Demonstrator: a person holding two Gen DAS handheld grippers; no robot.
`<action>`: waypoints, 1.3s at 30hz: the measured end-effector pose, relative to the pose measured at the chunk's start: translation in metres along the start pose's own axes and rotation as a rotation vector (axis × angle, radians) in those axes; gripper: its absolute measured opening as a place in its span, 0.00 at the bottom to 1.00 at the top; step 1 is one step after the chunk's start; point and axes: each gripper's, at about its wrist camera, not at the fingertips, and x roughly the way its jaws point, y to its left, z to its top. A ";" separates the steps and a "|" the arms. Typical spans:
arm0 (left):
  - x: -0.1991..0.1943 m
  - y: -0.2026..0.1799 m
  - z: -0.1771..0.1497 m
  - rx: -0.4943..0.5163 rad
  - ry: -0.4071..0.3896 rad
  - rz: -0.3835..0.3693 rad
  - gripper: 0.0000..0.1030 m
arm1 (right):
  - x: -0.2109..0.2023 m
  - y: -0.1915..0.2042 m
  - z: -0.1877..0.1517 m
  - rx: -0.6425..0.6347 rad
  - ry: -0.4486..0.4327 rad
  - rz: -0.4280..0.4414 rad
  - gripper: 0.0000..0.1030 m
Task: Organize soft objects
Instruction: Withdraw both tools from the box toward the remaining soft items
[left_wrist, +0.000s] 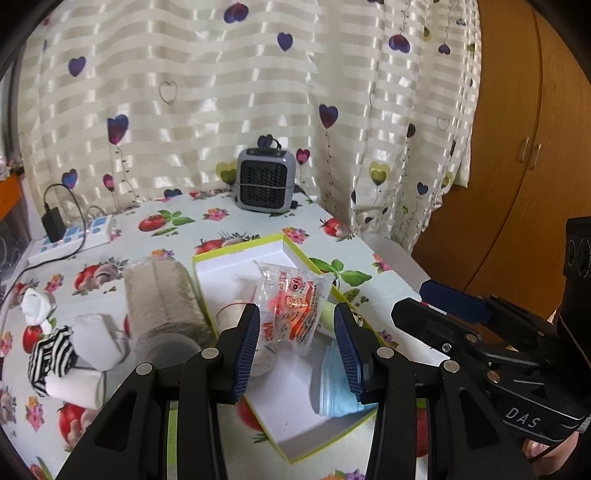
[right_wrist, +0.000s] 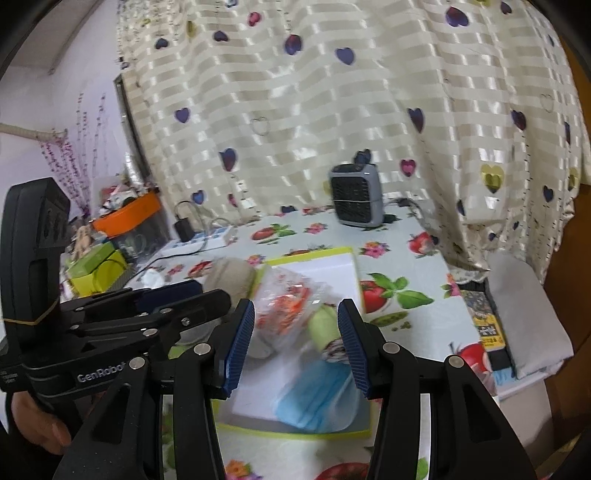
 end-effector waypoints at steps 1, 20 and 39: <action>-0.003 0.000 -0.001 -0.003 -0.005 0.002 0.40 | -0.002 0.004 0.000 -0.006 0.000 0.016 0.47; -0.061 0.044 -0.039 -0.106 -0.067 0.081 0.40 | -0.005 0.050 -0.017 -0.089 0.052 0.105 0.47; -0.077 0.107 -0.073 -0.215 -0.043 0.183 0.40 | 0.001 0.074 -0.024 -0.127 0.092 0.132 0.47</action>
